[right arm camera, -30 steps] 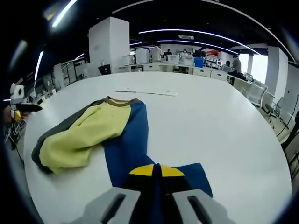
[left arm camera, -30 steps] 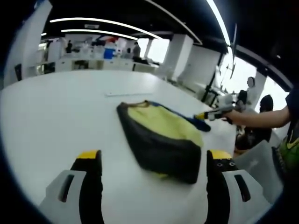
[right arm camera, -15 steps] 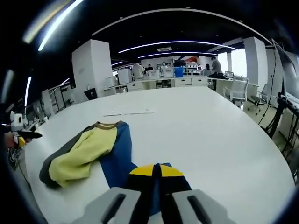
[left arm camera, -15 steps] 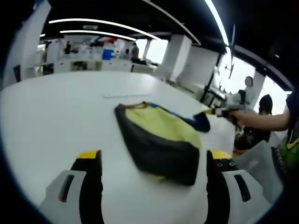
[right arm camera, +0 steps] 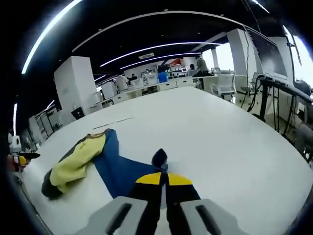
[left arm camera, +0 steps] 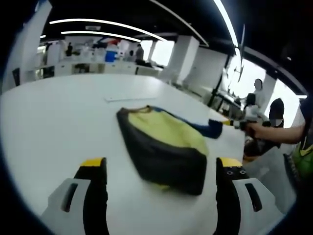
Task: Fold the garment on the visible template until the final outline fits inside the template.
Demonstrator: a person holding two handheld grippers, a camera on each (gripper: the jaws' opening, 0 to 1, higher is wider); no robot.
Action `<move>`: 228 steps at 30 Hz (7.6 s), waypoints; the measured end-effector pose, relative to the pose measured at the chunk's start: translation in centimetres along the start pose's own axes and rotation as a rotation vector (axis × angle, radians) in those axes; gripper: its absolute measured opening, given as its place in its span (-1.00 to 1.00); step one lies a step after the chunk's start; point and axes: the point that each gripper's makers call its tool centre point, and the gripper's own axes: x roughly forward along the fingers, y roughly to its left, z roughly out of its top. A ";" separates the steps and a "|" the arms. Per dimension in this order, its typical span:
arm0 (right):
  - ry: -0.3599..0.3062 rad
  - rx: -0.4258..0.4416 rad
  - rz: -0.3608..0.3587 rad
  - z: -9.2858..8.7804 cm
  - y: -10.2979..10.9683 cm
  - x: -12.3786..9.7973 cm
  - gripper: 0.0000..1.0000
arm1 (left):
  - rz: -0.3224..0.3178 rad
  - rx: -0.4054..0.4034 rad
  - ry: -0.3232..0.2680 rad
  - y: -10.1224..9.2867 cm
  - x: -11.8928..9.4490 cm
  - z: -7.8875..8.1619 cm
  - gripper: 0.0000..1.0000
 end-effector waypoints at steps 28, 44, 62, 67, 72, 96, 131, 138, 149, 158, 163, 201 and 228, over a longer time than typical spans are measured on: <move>0.047 -0.025 -0.031 -2.5 -1.2 -1.1 -0.91 | -0.003 -0.002 -0.003 -0.5 0.1 0.1 0.77; 0.181 -0.241 0.045 0.9 -3.2 1.4 -0.32 | 0.019 -0.018 -0.013 0.3 -0.7 -0.2 0.78; 0.302 -0.330 0.070 -0.2 -4.4 4.8 -0.64 | 0.059 -0.041 0.000 0.6 -1.5 -1.1 0.77; 0.336 -0.366 0.076 -0.8 -4.2 4.4 -0.72 | 0.063 -0.044 -0.002 0.7 -1.5 -0.8 0.77; 0.334 -0.366 0.099 -0.7 -4.1 4.4 -0.80 | 0.062 -0.055 -0.014 0.9 -1.2 -0.5 0.77; 0.257 -0.335 0.034 3.7 -8.4 4.3 -1.00 | 0.061 -0.057 0.007 1.0 -0.7 -1.0 0.76; 0.311 -0.345 -0.093 3.5 -13.5 7.2 -1.00 | 0.085 -0.086 0.057 1.2 -0.4 -2.2 0.76; 0.323 -0.358 -0.093 3.0 -13.6 7.2 -1.00 | 0.084 -0.089 0.053 1.2 -0.3 -2.0 0.76; 0.318 -0.339 -0.095 3.2 -13.4 7.2 -1.00 | 0.074 -0.092 0.051 0.6 -0.2 -2.1 0.75; 0.278 -0.365 -0.067 3.7 -11.6 6.4 -0.23 | 0.074 -0.095 0.041 0.5 -0.5 -2.2 0.75; 0.174 -0.344 0.009 5.4 -10.2 6.5 0.10 | 0.069 -0.092 0.028 0.3 -0.6 -1.9 0.75; 0.048 -0.485 0.559 6.7 8.5 -5.5 0.97 | -0.021 0.012 0.033 -2.7 0.8 -2.1 0.73; 0.044 -0.467 0.654 4.8 14.0 -8.7 0.83 | -0.073 0.548 0.236 -6.1 4.3 -6.1 0.09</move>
